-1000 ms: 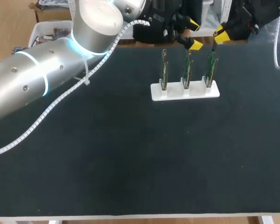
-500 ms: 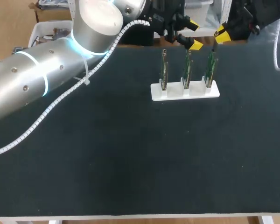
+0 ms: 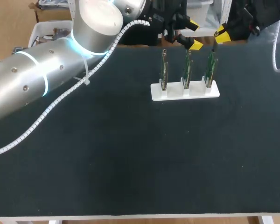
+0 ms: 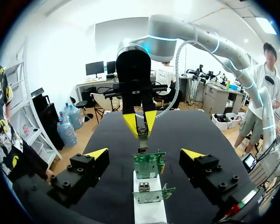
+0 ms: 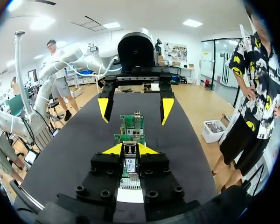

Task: Pick up the optical module with the left hand, and insert it into the network port with the right hand.

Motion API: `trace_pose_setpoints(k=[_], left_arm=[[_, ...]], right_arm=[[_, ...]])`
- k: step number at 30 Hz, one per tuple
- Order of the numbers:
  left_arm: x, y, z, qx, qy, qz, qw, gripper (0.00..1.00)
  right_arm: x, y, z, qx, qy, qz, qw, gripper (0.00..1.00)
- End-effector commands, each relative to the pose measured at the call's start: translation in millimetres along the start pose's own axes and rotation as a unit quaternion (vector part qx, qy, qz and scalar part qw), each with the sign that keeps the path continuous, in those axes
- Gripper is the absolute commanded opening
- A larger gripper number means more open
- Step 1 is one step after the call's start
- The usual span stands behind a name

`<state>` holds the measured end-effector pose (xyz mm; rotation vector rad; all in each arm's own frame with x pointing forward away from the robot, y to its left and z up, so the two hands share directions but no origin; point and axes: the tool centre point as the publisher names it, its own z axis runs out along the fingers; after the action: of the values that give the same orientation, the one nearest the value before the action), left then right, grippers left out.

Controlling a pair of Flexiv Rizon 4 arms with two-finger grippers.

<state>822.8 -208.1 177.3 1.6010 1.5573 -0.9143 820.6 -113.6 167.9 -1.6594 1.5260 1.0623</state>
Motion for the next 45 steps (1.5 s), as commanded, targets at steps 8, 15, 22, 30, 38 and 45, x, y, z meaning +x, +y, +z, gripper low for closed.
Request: trace_pose_setpoints(k=[8,15,22,30,38,45], left_arm=[[0.6,-2.5,-0.3,-0.003,-0.001,0.001,1.0,1.0],[0.6,-2.5,-0.3,-0.003,-0.001,0.001,1.0,1.0],[0.6,-2.5,-0.3,-0.003,-0.001,0.001,1.0,1.0],[0.6,-2.5,-0.3,-0.003,-0.001,0.001,1.0,1.0],[0.6,-2.5,-0.3,-0.003,-0.001,0.001,1.0,1.0],[0.6,-2.5,-0.3,-0.003,-0.001,0.001,1.0,1.0]], right_arm=[[6.7,-6.3,-1.6,-0.141,-0.007,0.001,0.99,0.0],[7.5,-8.2,-1.3,-0.138,-0.01,0.0,0.99,0.0],[8.4,-11.1,-0.5,-0.131,-0.019,-0.001,0.991,0.0],[10.7,-12.3,0.8,-0.126,-0.022,0.002,0.992,0.0],[12.2,-10.0,2.0,-0.137,-0.033,-0.001,0.99,0.0],[14.0,-8.1,3.5,-0.155,-0.033,-0.007,0.987,0.0]])
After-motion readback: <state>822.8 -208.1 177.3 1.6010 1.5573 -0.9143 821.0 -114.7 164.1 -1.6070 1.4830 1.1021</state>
